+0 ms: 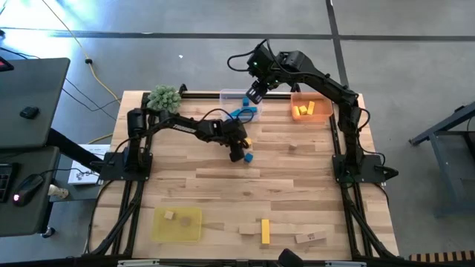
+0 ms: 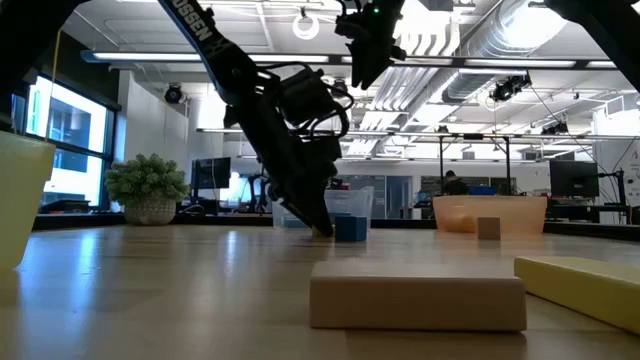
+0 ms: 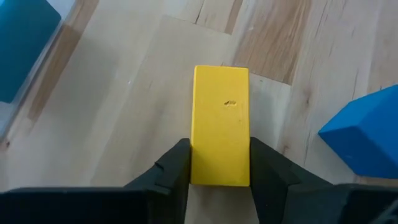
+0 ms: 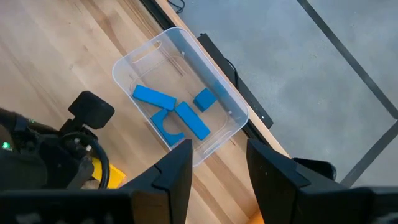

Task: Sort & place blocks by color
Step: Put the yellow block into the orange bin

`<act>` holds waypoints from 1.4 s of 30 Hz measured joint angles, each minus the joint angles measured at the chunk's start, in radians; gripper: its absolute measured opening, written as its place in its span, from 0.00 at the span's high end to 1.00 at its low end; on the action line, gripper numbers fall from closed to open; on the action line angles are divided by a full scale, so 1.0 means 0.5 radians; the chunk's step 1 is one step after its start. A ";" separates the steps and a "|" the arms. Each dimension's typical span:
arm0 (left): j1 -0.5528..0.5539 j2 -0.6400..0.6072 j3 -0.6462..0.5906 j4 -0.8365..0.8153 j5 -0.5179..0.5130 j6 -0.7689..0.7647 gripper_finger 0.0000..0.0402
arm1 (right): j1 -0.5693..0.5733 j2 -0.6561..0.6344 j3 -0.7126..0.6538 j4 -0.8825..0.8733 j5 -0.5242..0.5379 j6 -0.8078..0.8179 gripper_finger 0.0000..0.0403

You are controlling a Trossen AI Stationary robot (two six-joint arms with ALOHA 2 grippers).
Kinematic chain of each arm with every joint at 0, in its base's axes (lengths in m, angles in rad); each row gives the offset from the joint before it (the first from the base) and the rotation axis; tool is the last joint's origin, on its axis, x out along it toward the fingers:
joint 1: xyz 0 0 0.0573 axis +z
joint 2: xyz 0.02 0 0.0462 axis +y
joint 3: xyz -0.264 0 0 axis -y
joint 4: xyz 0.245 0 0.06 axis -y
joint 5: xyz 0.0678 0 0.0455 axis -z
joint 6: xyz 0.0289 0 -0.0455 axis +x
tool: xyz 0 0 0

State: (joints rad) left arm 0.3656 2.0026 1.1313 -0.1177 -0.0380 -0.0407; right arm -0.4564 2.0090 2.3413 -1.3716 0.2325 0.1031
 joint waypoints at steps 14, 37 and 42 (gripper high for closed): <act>0.000 -0.147 -0.009 -0.073 0.055 -0.130 0.74 | -0.040 0.001 -0.001 -0.001 -0.005 -0.186 0.65; 0.029 -0.807 -0.005 -0.163 -0.284 -0.259 0.74 | -0.188 0.001 -0.001 0.119 -0.478 -0.433 0.65; 0.058 -0.938 -0.005 -0.241 -0.375 -0.134 0.74 | -0.187 0.001 -0.001 0.186 -0.596 -0.418 0.65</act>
State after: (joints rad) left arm 0.3945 1.5333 1.1286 -0.2383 -0.2253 -0.1076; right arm -0.5499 2.0094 2.3409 -1.2788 -0.0657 -0.1060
